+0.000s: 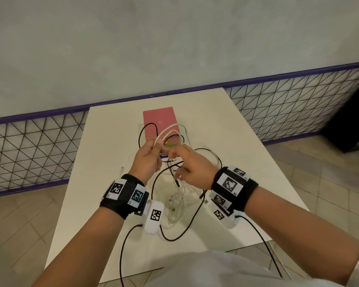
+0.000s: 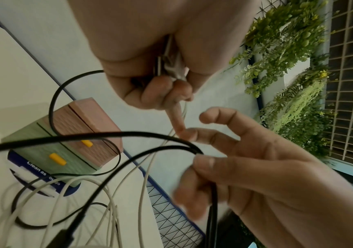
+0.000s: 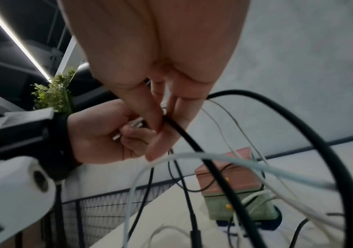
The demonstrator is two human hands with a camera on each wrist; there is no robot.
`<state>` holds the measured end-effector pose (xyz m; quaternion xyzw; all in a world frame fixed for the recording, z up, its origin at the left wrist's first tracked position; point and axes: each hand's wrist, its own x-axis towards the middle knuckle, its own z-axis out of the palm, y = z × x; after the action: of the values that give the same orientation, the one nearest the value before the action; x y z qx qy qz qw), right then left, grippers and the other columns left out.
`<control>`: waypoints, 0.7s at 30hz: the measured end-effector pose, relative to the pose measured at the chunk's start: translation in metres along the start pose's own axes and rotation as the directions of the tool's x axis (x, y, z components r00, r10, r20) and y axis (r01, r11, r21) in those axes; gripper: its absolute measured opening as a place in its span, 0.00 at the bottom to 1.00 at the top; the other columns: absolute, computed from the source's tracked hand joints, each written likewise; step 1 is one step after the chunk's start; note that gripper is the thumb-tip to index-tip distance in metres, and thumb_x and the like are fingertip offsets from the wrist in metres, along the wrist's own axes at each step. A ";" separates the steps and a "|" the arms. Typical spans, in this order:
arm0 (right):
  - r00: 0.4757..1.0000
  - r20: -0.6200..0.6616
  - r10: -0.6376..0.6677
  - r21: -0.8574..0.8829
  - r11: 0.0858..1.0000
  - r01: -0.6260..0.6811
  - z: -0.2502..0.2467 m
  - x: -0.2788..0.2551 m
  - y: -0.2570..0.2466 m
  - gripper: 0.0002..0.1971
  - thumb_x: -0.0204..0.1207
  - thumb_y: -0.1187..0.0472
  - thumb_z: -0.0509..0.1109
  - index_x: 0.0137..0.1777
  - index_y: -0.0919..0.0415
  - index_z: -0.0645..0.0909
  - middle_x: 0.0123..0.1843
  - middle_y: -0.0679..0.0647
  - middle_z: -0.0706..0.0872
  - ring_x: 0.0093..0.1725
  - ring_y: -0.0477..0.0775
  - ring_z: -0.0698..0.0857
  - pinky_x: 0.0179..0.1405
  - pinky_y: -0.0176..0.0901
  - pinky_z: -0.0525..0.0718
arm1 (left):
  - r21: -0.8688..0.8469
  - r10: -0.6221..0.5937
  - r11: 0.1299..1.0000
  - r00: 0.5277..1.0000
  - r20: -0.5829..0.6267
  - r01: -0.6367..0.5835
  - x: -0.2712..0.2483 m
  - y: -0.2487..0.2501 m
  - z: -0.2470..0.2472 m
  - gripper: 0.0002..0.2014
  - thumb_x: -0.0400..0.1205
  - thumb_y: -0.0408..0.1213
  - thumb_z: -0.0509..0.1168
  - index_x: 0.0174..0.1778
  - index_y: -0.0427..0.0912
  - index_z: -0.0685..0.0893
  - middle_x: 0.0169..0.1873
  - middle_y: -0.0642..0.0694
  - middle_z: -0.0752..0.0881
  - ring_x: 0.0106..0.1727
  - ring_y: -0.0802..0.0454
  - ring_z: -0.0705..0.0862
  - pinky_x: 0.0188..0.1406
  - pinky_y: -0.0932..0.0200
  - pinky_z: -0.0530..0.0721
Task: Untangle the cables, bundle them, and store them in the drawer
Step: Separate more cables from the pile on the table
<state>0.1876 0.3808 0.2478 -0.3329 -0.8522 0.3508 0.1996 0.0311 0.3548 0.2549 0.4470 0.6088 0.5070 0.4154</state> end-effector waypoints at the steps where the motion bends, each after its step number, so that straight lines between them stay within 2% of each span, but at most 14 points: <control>1: 0.999 -0.039 0.016 -0.072 0.997 -0.018 -0.005 0.002 -0.001 0.18 0.73 0.76 0.59 0.61 0.61 0.69 0.66 0.59 0.71 0.38 0.59 0.83 0.33 0.54 0.82 | -0.009 -0.001 1.000 1.000 -0.002 0.001 0.001 0.000 0.001 0.13 0.89 0.42 0.54 0.43 0.41 0.77 0.28 0.58 0.88 0.17 0.57 0.66 0.16 0.66 0.65; 4: 0.978 -0.174 0.111 -0.291 0.943 -0.159 -0.014 0.005 -0.001 0.18 0.75 0.71 0.60 0.65 0.64 0.67 0.59 0.62 0.72 0.31 0.58 0.72 0.28 0.44 0.69 | -0.030 0.000 1.000 1.000 -0.020 0.000 0.004 -0.003 0.002 0.14 0.89 0.42 0.53 0.49 0.37 0.78 0.36 0.49 0.91 0.16 0.55 0.65 0.16 0.65 0.65; 6: 0.965 -0.168 0.200 -0.386 0.888 -0.251 -0.017 0.004 0.002 0.21 0.76 0.64 0.64 0.68 0.61 0.64 0.58 0.63 0.73 0.33 0.61 0.75 0.32 0.45 0.72 | -0.036 -0.008 0.999 1.000 -0.025 0.007 0.005 -0.005 0.001 0.14 0.89 0.42 0.53 0.50 0.36 0.78 0.34 0.49 0.91 0.15 0.55 0.65 0.15 0.66 0.64; 8: 0.966 0.029 0.258 -0.433 0.874 -0.220 -0.020 0.003 0.007 0.25 0.76 0.58 0.67 0.71 0.57 0.65 0.63 0.61 0.74 0.45 0.63 0.81 0.42 0.45 0.77 | -0.034 -0.016 0.999 1.000 -0.019 0.016 0.005 -0.005 0.000 0.13 0.89 0.41 0.53 0.49 0.37 0.78 0.31 0.50 0.90 0.15 0.55 0.64 0.15 0.66 0.64; 9: 0.956 0.171 0.238 -0.369 0.915 -0.162 -0.022 0.002 0.007 0.25 0.76 0.56 0.69 0.72 0.55 0.68 0.66 0.58 0.77 0.54 0.59 0.82 0.50 0.43 0.79 | -0.032 -0.021 0.999 1.000 -0.014 0.020 0.005 -0.006 0.000 0.13 0.89 0.41 0.53 0.48 0.38 0.78 0.30 0.50 0.90 0.16 0.55 0.64 0.15 0.65 0.64; 10: 0.940 0.284 0.190 -0.223 0.966 -0.128 -0.023 0.001 0.007 0.24 0.76 0.56 0.71 0.71 0.54 0.72 0.67 0.53 0.79 0.60 0.51 0.82 0.56 0.38 0.78 | -0.028 -0.025 0.999 1.000 -0.012 0.024 0.005 -0.006 -0.001 0.12 0.89 0.41 0.53 0.47 0.39 0.78 0.29 0.51 0.89 0.16 0.55 0.65 0.16 0.65 0.64; 11: 0.943 0.312 0.117 -0.007 0.993 -0.120 -0.023 0.000 0.006 0.22 0.75 0.60 0.72 0.69 0.56 0.76 0.67 0.51 0.81 0.60 0.42 0.82 0.56 0.31 0.78 | -0.022 -0.028 0.999 1.000 -0.012 0.028 0.005 -0.007 -0.002 0.12 0.89 0.41 0.54 0.46 0.39 0.78 0.28 0.51 0.88 0.16 0.55 0.65 0.16 0.65 0.64; 12: 0.969 0.231 0.083 0.182 0.975 -0.127 -0.023 0.000 0.003 0.20 0.75 0.66 0.72 0.68 0.60 0.78 0.64 0.50 0.82 0.55 0.35 0.83 0.52 0.27 0.78 | -0.018 -0.033 0.999 0.999 -0.011 0.033 0.005 -0.007 -0.002 0.13 0.89 0.42 0.54 0.45 0.39 0.78 0.27 0.52 0.87 0.16 0.54 0.65 0.17 0.64 0.65; 13: 0.992 0.089 0.085 0.249 0.963 -0.105 -0.023 0.002 0.004 0.19 0.75 0.69 0.71 0.66 0.63 0.78 0.61 0.51 0.81 0.50 0.36 0.84 0.48 0.29 0.79 | -0.019 -0.035 0.999 0.999 -0.009 0.035 0.005 -0.008 -0.002 0.13 0.88 0.42 0.54 0.46 0.38 0.78 0.27 0.51 0.87 0.17 0.54 0.65 0.17 0.64 0.65; 15: 0.978 -0.135 0.157 -0.021 0.987 -0.161 -0.024 0.008 0.009 0.18 0.76 0.66 0.68 0.67 0.61 0.76 0.58 0.55 0.79 0.50 0.51 0.84 0.49 0.42 0.80 | -0.027 -0.031 0.999 1.000 -0.004 0.031 0.005 -0.008 -0.002 0.13 0.89 0.41 0.53 0.50 0.37 0.78 0.30 0.50 0.90 0.16 0.54 0.65 0.16 0.65 0.65; 17: 0.964 -0.073 0.257 -0.324 0.908 -0.266 -0.027 0.010 0.011 0.15 0.80 0.59 0.64 0.66 0.60 0.76 0.57 0.59 0.81 0.53 0.59 0.83 0.51 0.47 0.79 | -0.025 -0.033 0.999 0.999 -0.007 0.033 0.004 -0.009 -0.002 0.14 0.89 0.42 0.53 0.53 0.35 0.78 0.33 0.48 0.91 0.16 0.54 0.66 0.16 0.66 0.66; 18: 0.957 -0.004 0.291 -0.389 0.881 -0.270 -0.028 0.010 0.011 0.13 0.81 0.58 0.62 0.62 0.60 0.78 0.55 0.58 0.84 0.53 0.59 0.83 0.51 0.47 0.79 | -0.025 -0.034 0.999 0.999 -0.005 0.034 0.004 -0.009 -0.002 0.15 0.89 0.42 0.53 0.54 0.34 0.78 0.34 0.47 0.91 0.16 0.54 0.67 0.17 0.65 0.66; 20: 0.967 0.082 0.241 -0.274 0.939 -0.210 -0.031 0.007 0.008 0.12 0.82 0.59 0.61 0.55 0.63 0.84 0.43 0.53 0.87 0.45 0.50 0.84 0.49 0.46 0.79 | -0.024 -0.029 0.999 1.000 0.009 0.029 0.003 -0.010 -0.002 0.15 0.89 0.42 0.54 0.54 0.33 0.78 0.35 0.47 0.91 0.18 0.55 0.72 0.19 0.65 0.69; 21: 0.975 0.081 0.206 -0.085 0.976 -0.200 -0.033 0.004 0.003 0.11 0.82 0.60 0.63 0.53 0.66 0.85 0.36 0.50 0.86 0.38 0.43 0.83 0.48 0.44 0.78 | -0.023 -0.023 0.999 1.000 0.014 0.023 0.003 -0.011 -0.002 0.14 0.89 0.42 0.54 0.51 0.35 0.78 0.33 0.49 0.91 0.19 0.56 0.74 0.20 0.65 0.70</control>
<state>0.2047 0.4009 0.2678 -0.4095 -0.8346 0.3513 0.1115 0.0272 0.3558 0.2437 0.4386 0.6051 0.5060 0.4306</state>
